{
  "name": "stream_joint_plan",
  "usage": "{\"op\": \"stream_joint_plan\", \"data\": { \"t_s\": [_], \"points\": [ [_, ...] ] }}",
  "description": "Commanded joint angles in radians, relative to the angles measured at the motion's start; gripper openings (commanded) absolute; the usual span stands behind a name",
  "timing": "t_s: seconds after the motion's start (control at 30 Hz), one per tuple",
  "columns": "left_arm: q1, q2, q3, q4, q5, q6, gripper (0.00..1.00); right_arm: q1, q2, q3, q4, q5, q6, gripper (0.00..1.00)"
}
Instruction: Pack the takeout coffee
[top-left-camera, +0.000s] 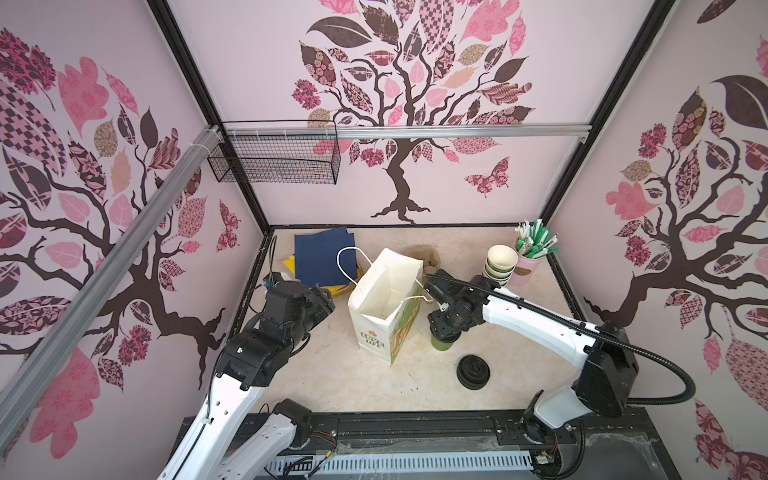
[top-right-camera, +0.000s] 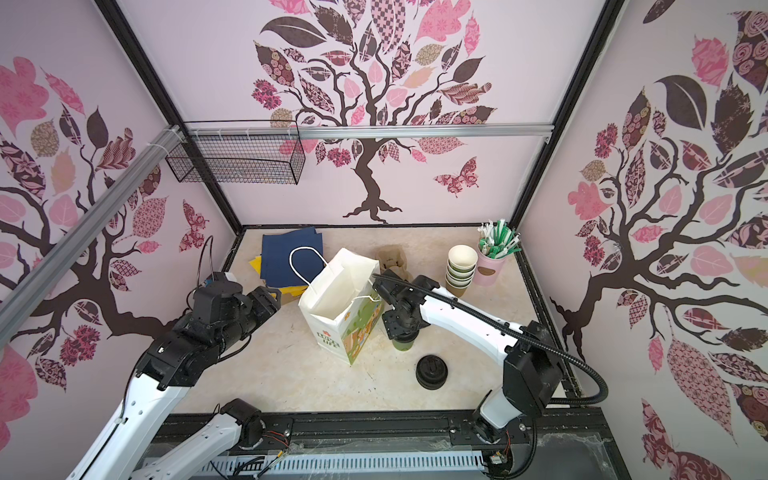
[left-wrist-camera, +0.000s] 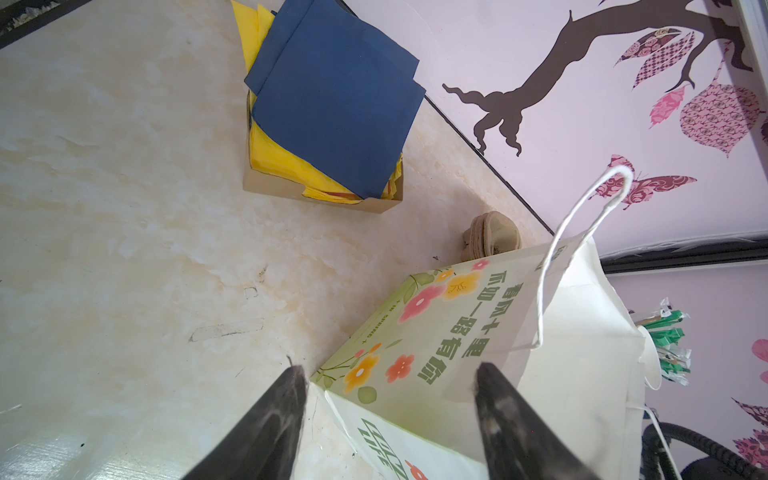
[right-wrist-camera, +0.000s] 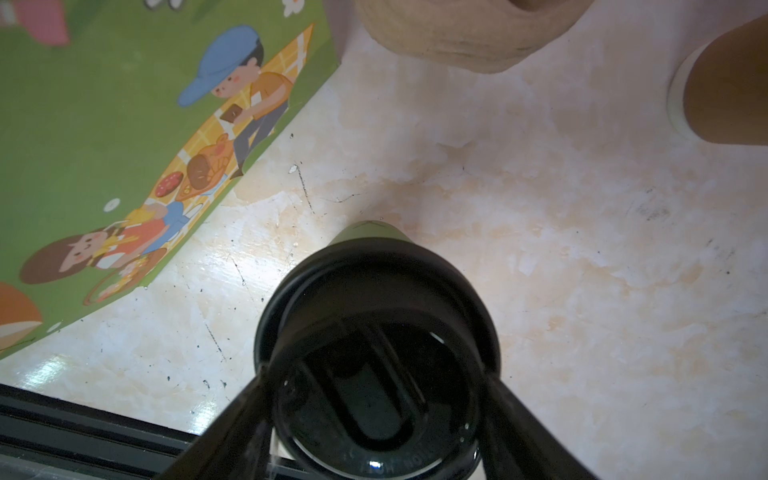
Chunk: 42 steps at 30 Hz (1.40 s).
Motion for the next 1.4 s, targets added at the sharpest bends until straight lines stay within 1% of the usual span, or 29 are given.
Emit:
{"op": "stream_joint_plan", "data": {
  "t_s": [0.0, 0.27, 0.4, 0.5, 0.63, 0.87, 1.03, 1.17, 1.37],
  "points": [
    [0.006, 0.0, 0.008, -0.006, -0.016, 0.018, 0.69, -0.012, 0.017, -0.03, -0.005, -0.061, -0.011, 0.72],
    [0.005, 0.0, 0.012, 0.004, -0.006, 0.026, 0.68, -0.02, 0.012, -0.073, 0.006, -0.098, -0.065, 0.69],
    [0.005, 0.003, 0.025, 0.048, 0.036, 0.079, 0.69, -0.02, 0.012, -0.108, 0.015, -0.106, -0.133, 0.68],
    [0.005, 0.01, 0.042, 0.07, 0.073, 0.116, 0.7, -0.021, 0.01, -0.13, 0.01, -0.091, -0.176, 0.69],
    [0.005, 0.024, 0.041, 0.09, 0.119, 0.127, 0.71, -0.021, 0.008, -0.146, 0.006, -0.07, -0.203, 0.7],
    [0.006, 0.029, 0.032, 0.112, 0.155, 0.119, 0.71, -0.021, 0.019, -0.145, 0.006, -0.067, -0.203, 0.7],
    [0.007, 0.033, 0.045, 0.122, 0.19, 0.144, 0.71, -0.02, -0.005, -0.101, -0.001, -0.064, -0.189, 0.7],
    [0.007, 0.021, 0.035, 0.173, 0.241, 0.172, 0.72, -0.021, -0.022, -0.06, -0.006, -0.085, -0.169, 0.72],
    [0.007, 0.013, 0.035, 0.212, 0.304, 0.22, 0.73, -0.022, -0.028, -0.065, 0.008, -0.083, -0.158, 0.75]
  ]
}}
